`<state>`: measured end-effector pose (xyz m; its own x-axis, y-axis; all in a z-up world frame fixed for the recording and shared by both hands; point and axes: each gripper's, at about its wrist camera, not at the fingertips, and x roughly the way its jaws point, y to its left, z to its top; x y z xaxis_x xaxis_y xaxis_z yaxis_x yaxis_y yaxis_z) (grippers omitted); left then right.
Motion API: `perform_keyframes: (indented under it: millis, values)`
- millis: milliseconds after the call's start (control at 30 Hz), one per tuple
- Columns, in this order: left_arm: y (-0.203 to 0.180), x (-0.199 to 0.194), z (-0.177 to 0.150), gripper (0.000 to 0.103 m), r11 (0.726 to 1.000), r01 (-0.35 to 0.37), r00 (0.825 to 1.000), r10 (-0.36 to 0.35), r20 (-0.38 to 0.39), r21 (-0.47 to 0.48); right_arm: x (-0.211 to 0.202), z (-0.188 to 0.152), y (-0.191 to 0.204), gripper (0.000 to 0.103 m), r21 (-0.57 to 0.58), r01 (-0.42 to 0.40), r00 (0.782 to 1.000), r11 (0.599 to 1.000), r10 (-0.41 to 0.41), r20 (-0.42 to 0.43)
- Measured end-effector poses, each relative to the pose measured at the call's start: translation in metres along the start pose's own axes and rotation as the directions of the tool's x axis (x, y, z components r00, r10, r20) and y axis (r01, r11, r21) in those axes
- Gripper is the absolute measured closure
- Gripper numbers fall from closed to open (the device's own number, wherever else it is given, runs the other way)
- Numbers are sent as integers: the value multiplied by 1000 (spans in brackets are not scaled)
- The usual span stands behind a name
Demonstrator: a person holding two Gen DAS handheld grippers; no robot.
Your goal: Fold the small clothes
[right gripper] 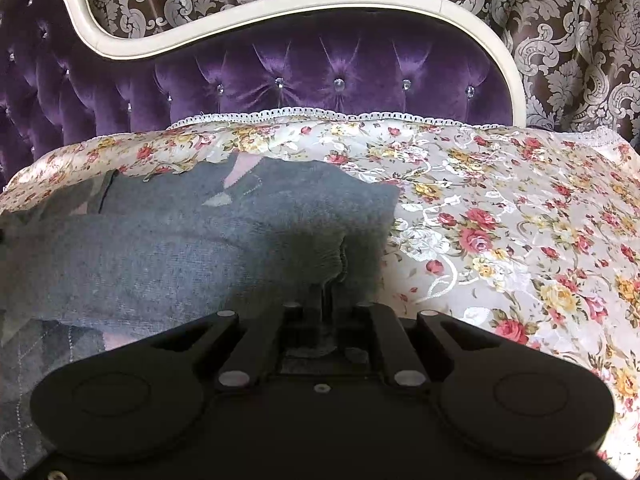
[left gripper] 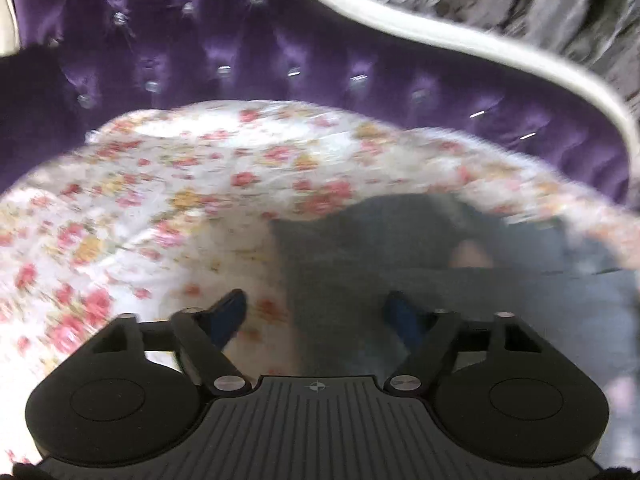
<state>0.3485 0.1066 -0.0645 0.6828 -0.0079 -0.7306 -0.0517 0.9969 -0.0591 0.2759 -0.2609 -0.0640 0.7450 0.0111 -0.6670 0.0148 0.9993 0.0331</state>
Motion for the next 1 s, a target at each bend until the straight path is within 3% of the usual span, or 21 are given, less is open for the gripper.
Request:
perform_keyframes:
  millis: [67,267,300,367,400,433,533,700,833,933,1000]
  values:
    - [10,11,-3,32,999,-51,999,51,-1,-9,0,-1,-1,88,3,-4,1000,1000,4,6]
    - [19,12,-9,30,998,-59,998,58,30,22,-2,-4,-6,88,24,-12,1000,1000,11,22]
    - [20,13,-4,30,998,-57,998,56,29,21,-2,-3,-7,83,29,-8,1000,1000,7,22]
    - [20,13,-4,30,998,-57,998,57,28,22,-4,-2,-11,54,53,14,1000,999,-15,26]
    - [20,14,-4,30,998,-58,998,58,29,22,-5,-2,-14,32,71,36,999,997,-38,26]
    - [20,14,-4,30,998,-59,998,58,30,22,-6,-2,-17,28,88,46,998,995,-49,32]
    - [19,15,-2,29,998,-60,998,59,34,23,-12,-1,-22,29,113,64,994,991,-73,77]
    - [18,15,-3,25,998,-68,997,67,37,14,-8,12,-11,29,84,34,995,996,-43,96]
    - [21,15,-5,21,997,-70,997,70,46,8,18,18,-2,29,28,62,998,998,-62,15]
    - [25,11,-5,21,999,-47,998,47,44,7,31,16,-11,21,71,69,997,995,-68,-21]
    - [32,4,-6,21,1000,-19,999,20,32,-23,28,19,-18,21,103,65,997,993,-62,-36]
